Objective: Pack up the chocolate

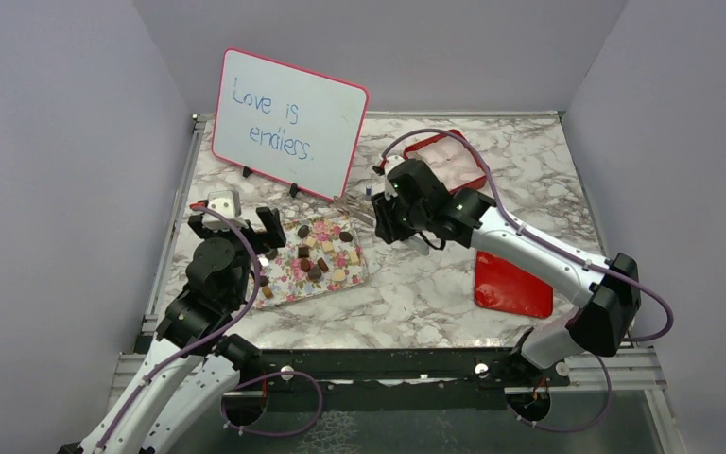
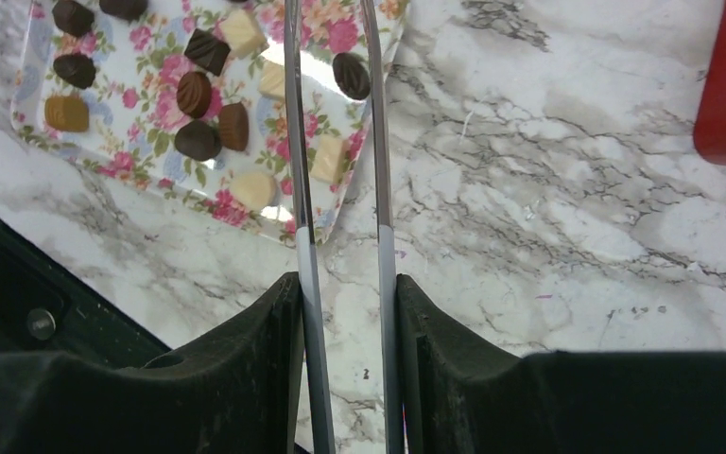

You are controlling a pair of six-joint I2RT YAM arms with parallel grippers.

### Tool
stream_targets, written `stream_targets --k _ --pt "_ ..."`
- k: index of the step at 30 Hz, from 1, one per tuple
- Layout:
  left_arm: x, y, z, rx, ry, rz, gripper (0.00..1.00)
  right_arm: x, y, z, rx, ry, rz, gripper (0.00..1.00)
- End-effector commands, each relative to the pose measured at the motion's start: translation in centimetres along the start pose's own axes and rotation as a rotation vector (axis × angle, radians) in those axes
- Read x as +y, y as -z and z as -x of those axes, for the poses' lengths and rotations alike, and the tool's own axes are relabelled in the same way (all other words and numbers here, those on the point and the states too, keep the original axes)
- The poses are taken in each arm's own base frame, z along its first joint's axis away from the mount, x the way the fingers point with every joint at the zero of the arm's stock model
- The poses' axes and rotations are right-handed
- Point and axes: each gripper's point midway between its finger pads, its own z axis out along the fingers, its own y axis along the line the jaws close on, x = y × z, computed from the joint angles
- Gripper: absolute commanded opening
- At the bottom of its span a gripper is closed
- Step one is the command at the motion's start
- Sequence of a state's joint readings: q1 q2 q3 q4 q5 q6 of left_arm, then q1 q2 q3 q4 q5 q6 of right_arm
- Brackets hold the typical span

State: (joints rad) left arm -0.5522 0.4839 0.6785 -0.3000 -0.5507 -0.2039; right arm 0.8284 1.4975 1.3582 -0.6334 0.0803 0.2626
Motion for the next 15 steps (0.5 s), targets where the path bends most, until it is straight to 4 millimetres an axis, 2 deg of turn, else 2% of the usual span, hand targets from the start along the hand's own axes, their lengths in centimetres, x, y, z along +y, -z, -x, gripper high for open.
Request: stream_targets --k 1,5,10,15 --pt "0.6 0.3 1.4 -0.047 0.006 0.027 0.99 0.6 0.2 -1.5 0.036 0.038 -0.039 0.41" --pt "0.9 0.6 1.6 -0.061 0.015 0.032 0.99 1.9 1.0 -3.4 0.095 0.062 -0.034 0.41" --pt "1.2 0.8 2.0 -0.078 0.026 0.046 0.99 4.2 1.6 -7.1 0.169 0.122 -0.021 0.41" --pt "1.2 0.8 2.0 -0.078 0.026 0.046 0.99 5.3 2.1 -8.7 0.194 0.133 -0.001 0.42"
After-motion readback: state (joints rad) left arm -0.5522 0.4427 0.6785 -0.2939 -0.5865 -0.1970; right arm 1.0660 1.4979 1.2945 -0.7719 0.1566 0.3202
